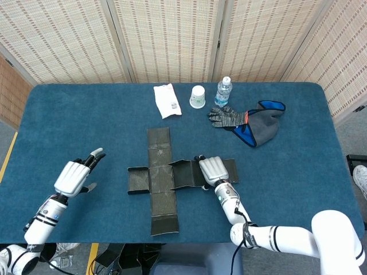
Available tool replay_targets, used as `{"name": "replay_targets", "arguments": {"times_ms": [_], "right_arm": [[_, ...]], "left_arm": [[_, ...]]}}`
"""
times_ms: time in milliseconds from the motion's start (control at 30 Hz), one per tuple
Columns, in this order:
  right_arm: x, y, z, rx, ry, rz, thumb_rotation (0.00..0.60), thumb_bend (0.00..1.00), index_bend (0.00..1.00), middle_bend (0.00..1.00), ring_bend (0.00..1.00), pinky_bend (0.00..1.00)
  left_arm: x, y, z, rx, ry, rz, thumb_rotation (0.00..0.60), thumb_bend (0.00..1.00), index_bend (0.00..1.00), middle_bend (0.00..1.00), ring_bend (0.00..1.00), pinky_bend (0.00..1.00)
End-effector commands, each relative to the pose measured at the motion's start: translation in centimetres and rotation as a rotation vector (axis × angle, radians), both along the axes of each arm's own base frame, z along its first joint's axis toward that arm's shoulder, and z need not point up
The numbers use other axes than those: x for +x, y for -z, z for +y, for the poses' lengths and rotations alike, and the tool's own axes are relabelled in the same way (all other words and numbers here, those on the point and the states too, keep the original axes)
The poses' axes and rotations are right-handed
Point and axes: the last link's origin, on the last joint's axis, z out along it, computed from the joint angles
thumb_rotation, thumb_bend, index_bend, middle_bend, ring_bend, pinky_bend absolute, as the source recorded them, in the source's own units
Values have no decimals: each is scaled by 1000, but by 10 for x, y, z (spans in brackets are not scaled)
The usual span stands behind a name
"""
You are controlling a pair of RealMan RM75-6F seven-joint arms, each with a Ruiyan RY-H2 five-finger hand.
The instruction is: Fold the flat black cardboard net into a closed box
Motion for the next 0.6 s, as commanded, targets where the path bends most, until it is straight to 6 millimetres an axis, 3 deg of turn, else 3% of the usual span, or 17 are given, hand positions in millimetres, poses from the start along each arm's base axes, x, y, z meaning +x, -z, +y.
{"name": "replay_targets", "arguments": {"times_ms": [33, 100, 367, 600], "right_arm": [[-2, -1, 0, 4, -5, 1, 600, 185, 205, 333, 879, 1000], [-3, -2, 0, 7, -7, 2, 600, 181, 205, 333, 879, 1000], [-7, -3, 2, 11, -10, -5, 600, 168, 205, 333, 879, 1000], [-10, -4, 2, 5, -3, -9, 600, 160, 205, 333, 879, 1000]], "left_arm": [[11, 30, 11, -64, 74, 56, 600, 120, 0, 0, 545, 643], [13, 40, 12, -81, 88, 59, 600, 120, 0, 0, 545, 683], [17, 71, 13, -98, 114, 80, 600, 120, 0, 0, 545, 694], [22, 84, 13, -111, 120, 75, 600, 120, 0, 0, 545, 704]]}}
